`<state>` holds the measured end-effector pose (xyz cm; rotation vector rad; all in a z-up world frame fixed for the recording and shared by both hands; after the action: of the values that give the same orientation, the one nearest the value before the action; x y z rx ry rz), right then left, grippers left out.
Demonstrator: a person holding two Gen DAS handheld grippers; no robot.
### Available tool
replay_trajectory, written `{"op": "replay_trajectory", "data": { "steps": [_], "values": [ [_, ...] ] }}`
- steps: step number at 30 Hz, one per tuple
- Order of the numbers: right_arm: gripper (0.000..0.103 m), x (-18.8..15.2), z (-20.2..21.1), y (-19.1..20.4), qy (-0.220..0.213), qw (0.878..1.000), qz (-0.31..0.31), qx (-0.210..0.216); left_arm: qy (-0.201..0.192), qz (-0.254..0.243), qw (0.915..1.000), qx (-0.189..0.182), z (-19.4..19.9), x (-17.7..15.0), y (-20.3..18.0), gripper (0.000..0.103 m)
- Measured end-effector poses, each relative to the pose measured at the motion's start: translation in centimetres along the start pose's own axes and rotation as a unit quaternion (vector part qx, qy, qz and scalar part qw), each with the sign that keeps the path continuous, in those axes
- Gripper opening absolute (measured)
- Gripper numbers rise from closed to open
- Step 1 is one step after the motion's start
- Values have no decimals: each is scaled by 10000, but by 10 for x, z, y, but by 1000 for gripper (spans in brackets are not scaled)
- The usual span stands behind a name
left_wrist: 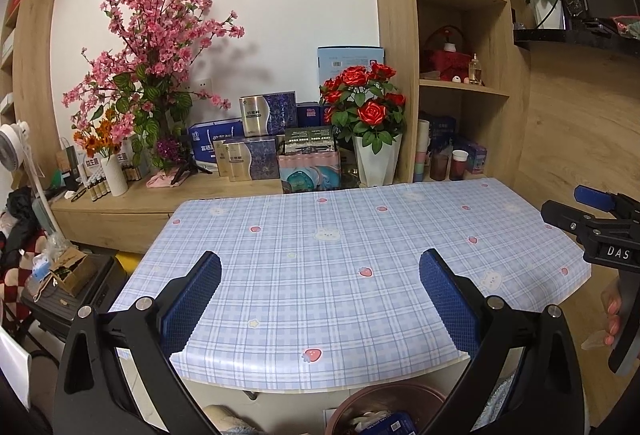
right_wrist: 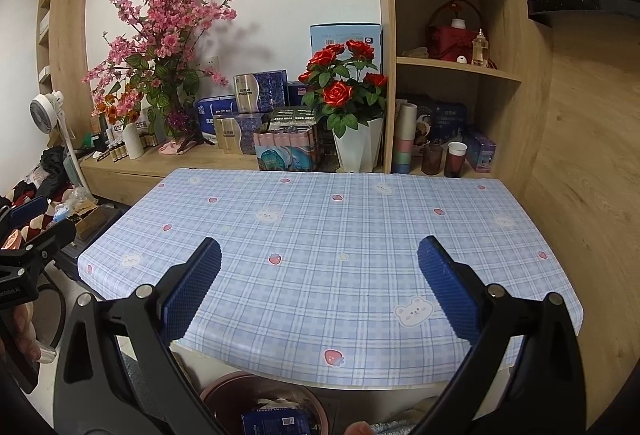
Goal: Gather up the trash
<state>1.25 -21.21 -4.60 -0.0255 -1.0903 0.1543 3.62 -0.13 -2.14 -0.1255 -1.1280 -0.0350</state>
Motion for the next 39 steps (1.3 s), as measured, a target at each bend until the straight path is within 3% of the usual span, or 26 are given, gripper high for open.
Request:
{"op": "replay_trajectory", "data": {
  "steps": [39],
  "values": [
    [97, -5, -4, 3, 86, 10000, -6, -13, -17, -45, 9999, 112, 3, 0, 3, 97]
  ]
}}
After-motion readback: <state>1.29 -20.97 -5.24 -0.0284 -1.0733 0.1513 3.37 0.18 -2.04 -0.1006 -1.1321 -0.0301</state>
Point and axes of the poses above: each gripper's, at about its wrist camera, not at the fingertips, and z roughly against the way its jaws point, y to its left, x to its top, the point moved 3 cm from there along -z, roughly the way its jaws point, and after that the axes turned 9 degrees about z, right-handed, at the moved point
